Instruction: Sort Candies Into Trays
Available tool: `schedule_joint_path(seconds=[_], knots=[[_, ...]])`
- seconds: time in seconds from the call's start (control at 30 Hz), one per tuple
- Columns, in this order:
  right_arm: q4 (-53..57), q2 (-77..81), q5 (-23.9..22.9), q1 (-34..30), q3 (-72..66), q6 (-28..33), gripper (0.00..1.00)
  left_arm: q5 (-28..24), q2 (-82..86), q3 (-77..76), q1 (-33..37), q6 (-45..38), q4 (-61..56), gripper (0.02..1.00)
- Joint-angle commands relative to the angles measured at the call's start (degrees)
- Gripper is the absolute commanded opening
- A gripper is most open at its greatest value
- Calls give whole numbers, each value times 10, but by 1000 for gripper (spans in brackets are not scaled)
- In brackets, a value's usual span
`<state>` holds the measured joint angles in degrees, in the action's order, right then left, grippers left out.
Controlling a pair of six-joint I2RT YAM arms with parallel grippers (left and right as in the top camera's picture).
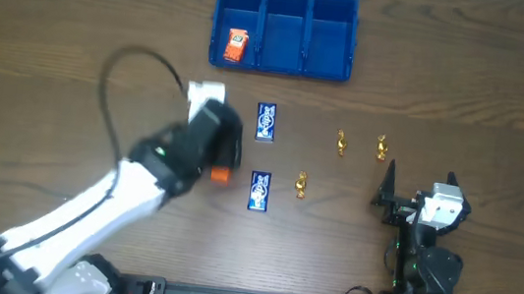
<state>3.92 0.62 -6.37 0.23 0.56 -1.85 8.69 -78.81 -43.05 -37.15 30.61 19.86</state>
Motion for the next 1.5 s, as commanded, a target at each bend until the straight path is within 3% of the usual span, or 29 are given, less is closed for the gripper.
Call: schedule_joint_path(seconds=[0.03, 0.6, 0.73, 0.83, 0.9, 1.07, 1.27, 1.5], knots=[[3, -3, -1, -3, -1, 9, 1000, 8, -4, 74, -29, 57, -48, 748], [3, -3, -1, -3, -1, 9, 1000, 9, -99, 50, -35, 37, -96, 720], [3, -3, -1, -3, -1, 9, 1000, 9, -118, 45, -35, 37, -98, 599], [3, -3, -1, -3, -1, 9, 1000, 9, -125, 45, -35, 37, -98, 415], [3, -3, -1, -3, -1, 9, 1000, 9, -126, 45, -35, 37, -99, 343], [3, -3, -1, -3, -1, 9, 1000, 17, -120, 17, -34, 30, -84, 310], [3, -3, -1, -3, -1, 9, 1000, 97, -98, -188, -14, -21, 56, 301], [3, -3, -1, -3, -1, 9, 1000, 85, -156, -456, 67, -117, 98, 310]])
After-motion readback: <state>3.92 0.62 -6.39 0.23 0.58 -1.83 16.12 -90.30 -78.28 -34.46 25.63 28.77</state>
